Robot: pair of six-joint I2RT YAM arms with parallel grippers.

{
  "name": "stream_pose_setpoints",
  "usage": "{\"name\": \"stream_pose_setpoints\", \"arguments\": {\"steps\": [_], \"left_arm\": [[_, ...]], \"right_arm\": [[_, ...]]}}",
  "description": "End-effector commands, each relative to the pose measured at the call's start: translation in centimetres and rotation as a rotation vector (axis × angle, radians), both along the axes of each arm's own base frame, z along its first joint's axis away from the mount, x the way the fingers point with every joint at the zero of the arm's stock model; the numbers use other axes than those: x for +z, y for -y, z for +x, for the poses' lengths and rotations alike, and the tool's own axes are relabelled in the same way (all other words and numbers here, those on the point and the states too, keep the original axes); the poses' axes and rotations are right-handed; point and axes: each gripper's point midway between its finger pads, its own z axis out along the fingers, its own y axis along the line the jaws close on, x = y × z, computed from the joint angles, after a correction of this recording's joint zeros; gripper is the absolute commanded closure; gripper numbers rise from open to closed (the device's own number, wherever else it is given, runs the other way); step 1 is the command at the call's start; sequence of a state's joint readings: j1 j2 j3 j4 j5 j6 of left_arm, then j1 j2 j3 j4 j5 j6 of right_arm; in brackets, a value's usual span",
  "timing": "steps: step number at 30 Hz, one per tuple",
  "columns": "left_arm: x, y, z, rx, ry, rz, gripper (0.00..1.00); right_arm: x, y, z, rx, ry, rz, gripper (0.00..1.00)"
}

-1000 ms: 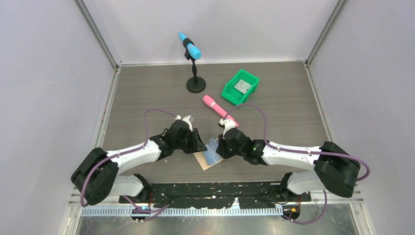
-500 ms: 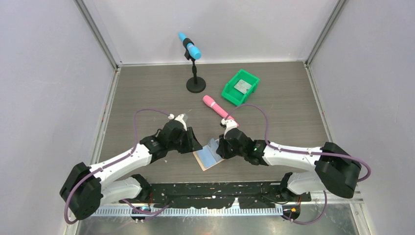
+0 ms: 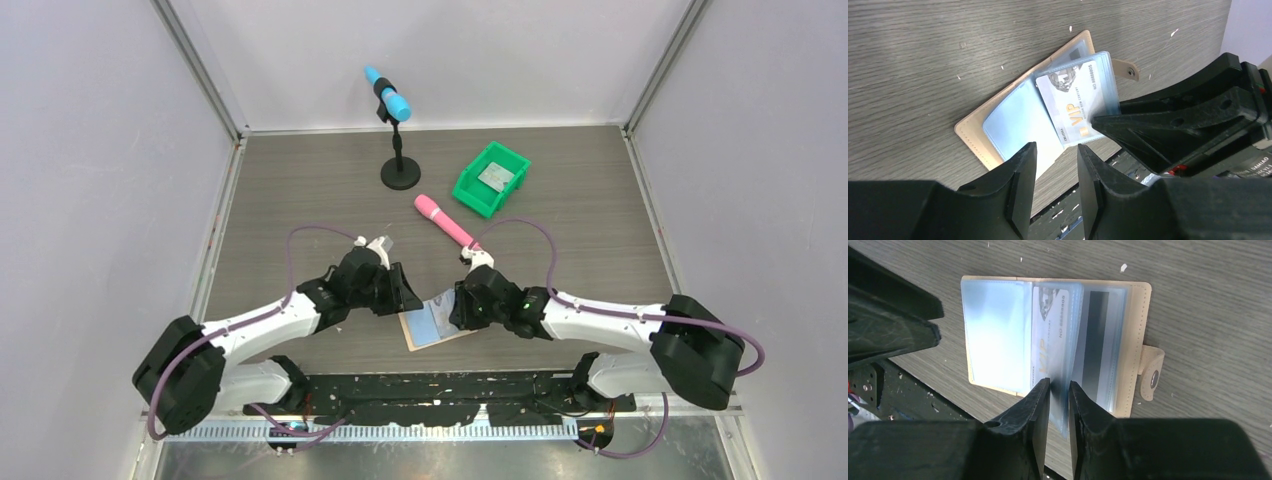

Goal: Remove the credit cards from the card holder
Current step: Remove the credit card from the card holder.

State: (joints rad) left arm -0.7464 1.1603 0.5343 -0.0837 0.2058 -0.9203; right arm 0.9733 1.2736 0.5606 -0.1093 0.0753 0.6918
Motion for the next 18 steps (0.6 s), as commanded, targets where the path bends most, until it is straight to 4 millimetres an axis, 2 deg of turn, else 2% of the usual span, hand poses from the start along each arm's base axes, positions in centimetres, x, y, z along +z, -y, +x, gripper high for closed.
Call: {"name": "stream_pose_setpoints", "arguments": {"steps": [1,7,9,11,18], "left_arm": [[0.2,1.6,0.2,-0.026,0.006,-0.079,0.62],[-0.9,2.8,-0.1,-0.050,-0.026,-0.103,0.61],[-1.0,3.1,-0.1,-0.058,-0.027,-0.103,0.60],[-1.3,3.4,-0.1,-0.062,-0.034,-0.096,0.60],[-1.7,3.9,-0.1,-0.062,-0.042,-0.084,0.59]], "right_arm": [[0.9,-0.3,-0.6,0.005,-0.018,0.051,0.72],[0.3,0.6,-0.7,-0.011,-0.024,0.021,0.70],[0.4,1.0,-0.5,-0.019,-0.016,0.013,0.67],[0.8,1.4,-0.3,-0.029,-0.007,-0.006,0.59],[2.0,2.0,0.2,-0.039,0.025,-0.011,0.57]]}}
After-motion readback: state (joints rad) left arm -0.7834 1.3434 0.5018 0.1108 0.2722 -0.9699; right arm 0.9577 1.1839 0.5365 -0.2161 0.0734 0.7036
